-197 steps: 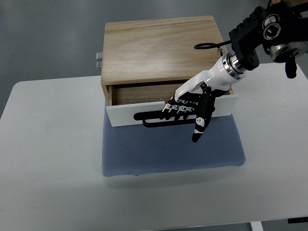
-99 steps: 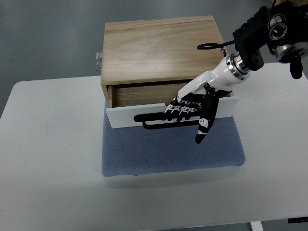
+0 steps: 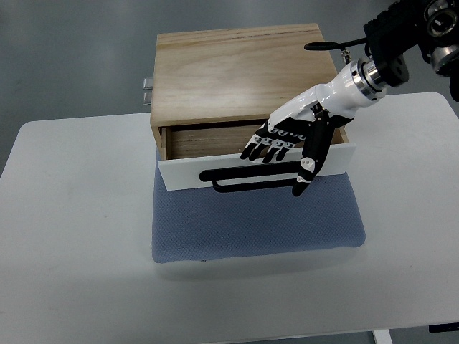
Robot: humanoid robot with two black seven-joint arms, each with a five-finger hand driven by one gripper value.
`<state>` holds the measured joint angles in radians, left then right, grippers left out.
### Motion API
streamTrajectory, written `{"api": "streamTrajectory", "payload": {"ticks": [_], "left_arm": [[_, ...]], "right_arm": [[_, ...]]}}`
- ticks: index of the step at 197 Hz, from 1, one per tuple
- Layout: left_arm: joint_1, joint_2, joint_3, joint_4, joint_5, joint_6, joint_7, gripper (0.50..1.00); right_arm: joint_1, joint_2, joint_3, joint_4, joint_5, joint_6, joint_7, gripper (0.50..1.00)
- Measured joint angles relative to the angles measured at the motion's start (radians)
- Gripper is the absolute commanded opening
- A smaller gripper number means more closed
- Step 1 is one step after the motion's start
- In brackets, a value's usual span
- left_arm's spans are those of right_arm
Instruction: Open wood drawer with right hand
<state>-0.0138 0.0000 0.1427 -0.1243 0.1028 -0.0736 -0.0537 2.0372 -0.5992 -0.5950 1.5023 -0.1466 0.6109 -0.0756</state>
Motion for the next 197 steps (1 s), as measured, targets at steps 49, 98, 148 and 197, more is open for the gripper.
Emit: {"api": "streamTrajectory", "payload": {"ticks": [49, 98, 148, 197], "left_arm": [[0.0, 0.0, 0.0, 0.0, 0.0, 0.0, 0.0, 1.0], [0.0, 0.0, 0.0, 0.0, 0.0, 0.0, 0.0, 1.0], [0.0, 0.0, 0.0, 0.0, 0.0, 0.0, 0.0, 1.0], [0.0, 0.0, 0.0, 0.0, 0.0, 0.0, 0.0, 1.0]], "right_arm": [[0.007, -0.079, 0.084, -0.018, 0.07, 0.0, 0.002, 0.944], [-0.009, -0.175, 0.205, -0.099, 0.193, 0.0, 0.005, 0.944], [-0.102, -0.274, 0.342, -0.212, 0.332, -0.083, 0.021, 0.944], [-0.401, -0.298, 0.707, -0.284, 0.33, -0.366, 0.026, 0.944]]}}
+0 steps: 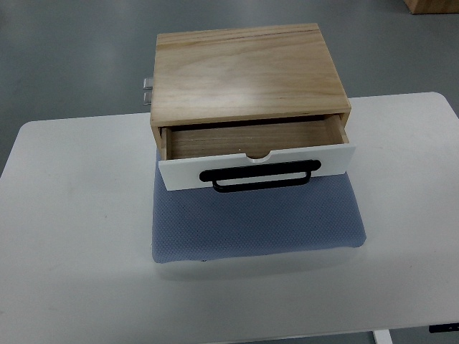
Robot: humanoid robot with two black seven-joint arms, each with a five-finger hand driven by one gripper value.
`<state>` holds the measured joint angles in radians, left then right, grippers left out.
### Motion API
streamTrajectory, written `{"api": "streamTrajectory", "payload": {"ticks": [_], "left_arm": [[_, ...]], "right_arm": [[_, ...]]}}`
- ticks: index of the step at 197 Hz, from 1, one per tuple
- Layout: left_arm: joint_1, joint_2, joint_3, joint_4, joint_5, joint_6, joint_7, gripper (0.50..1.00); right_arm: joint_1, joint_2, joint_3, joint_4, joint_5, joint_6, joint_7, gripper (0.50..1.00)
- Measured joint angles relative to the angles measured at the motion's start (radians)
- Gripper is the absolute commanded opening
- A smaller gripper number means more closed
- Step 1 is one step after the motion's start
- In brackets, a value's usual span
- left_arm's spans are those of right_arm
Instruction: Open wood drawer with right hand
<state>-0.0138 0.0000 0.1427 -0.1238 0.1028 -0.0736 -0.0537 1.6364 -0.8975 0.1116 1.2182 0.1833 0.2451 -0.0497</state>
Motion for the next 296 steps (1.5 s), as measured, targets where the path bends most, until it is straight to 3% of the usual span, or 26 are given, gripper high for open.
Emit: {"api": "streamTrajectory", "payload": {"ticks": [45, 66, 114, 208, 296], "left_arm": [[0.0, 0.0, 0.0, 0.0, 0.0, 0.0, 0.0, 1.0], [0.0, 0.0, 0.0, 0.0, 0.0, 0.0, 0.0, 1.0], [0.0, 0.0, 0.0, 0.0, 0.0, 0.0, 0.0, 1.0], [0.0, 0.0, 0.0, -0.001, 0.0, 0.0, 0.0, 1.0], [0.0, 0.0, 0.0, -0.001, 0.0, 0.0, 0.0, 1.0]], "right_arm": [[-0.279, 0.048, 0.323, -0.051, -0.032, -0.197, 0.007, 0.944], [-0.408, 0.105, 0.47, -0.098, -0.099, -0.245, 0.022, 0.944], [-0.633, 0.266, 0.728, -0.201, -0.305, -0.257, 0.025, 0.944], [-0.842, 0.53, 1.027, -0.282, -0.562, -0.257, 0.023, 0.944], [-0.923, 0.629, 1.113, -0.362, -0.561, -0.255, 0.031, 0.944]]}}
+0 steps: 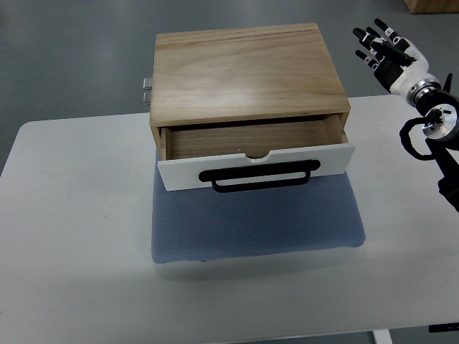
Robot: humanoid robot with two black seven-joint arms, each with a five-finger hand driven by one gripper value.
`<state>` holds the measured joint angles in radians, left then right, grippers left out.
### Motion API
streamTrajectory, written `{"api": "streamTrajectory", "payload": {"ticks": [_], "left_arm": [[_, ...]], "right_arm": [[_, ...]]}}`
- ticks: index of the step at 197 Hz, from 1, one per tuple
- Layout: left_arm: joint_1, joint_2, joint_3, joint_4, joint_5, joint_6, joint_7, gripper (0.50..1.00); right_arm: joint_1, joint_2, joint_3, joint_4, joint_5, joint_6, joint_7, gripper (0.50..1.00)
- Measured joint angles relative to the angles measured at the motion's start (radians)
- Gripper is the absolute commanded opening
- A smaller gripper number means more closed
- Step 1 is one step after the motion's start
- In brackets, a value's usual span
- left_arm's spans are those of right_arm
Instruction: Open wood drawer with right hand
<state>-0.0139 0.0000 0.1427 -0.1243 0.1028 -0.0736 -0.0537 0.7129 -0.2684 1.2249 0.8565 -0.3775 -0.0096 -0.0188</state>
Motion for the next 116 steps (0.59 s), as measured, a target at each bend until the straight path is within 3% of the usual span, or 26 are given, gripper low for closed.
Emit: {"api": "streamTrajectory", "payload": {"ticks": [116], "left_arm": [[0.0, 0.0, 0.0, 0.0, 0.0, 0.0, 0.0, 1.0]], "right_arm": [[-0.053, 0.041, 0.064, -0.045, 0.008, 0.007, 0.018, 0.944]]}}
